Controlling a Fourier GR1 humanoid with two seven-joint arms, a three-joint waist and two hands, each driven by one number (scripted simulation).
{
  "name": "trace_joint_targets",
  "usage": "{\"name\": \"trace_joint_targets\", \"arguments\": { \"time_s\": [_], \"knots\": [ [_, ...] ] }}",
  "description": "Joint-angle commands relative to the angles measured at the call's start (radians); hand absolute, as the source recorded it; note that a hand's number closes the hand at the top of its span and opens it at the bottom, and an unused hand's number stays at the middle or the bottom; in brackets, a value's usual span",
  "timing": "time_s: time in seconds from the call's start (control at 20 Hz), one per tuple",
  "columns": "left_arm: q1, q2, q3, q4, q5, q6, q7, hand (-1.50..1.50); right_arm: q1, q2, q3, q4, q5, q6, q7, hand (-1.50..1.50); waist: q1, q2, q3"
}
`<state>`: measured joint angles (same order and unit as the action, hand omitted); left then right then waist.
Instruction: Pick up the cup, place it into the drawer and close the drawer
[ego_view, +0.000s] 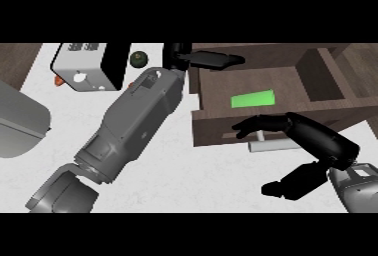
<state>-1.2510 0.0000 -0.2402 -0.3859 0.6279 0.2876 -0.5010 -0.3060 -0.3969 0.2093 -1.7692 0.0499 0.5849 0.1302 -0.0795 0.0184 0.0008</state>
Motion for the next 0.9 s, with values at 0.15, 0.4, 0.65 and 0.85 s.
{"name": "trace_joint_targets", "arguments": {
  "time_s": [0.15,0.4,0.65,0.85],
  "knots": [
    [0.041,0.001,0.024,-0.025,0.021,-0.029,-0.041,-1.5,0.006,0.062,0.108,0.254,0.329,-0.177,-0.121,-1.5,0.086,-0.007,0.0],
    [0.148,0.039,0.023,-0.094,0.024,-0.095,-0.074,-1.5,-0.093,0.088,0.179,0.505,0.444,-0.199,-0.185,-1.5,0.119,-0.011,0.0],
    [0.222,0.076,0.028,-0.155,0.03,-0.118,-0.062,-1.5,-0.225,0.124,0.115,0.87,0.488,-0.303,-0.346,1.5,0.153,-0.005,0.002],
    [0.282,0.105,0.019,-0.226,0.035,-0.15,-0.047,-1.5,-0.305,0.119,0.032,1.027,0.468,-0.378,-0.468,1.5,0.189,-0.001,0.004]
  ]
}}
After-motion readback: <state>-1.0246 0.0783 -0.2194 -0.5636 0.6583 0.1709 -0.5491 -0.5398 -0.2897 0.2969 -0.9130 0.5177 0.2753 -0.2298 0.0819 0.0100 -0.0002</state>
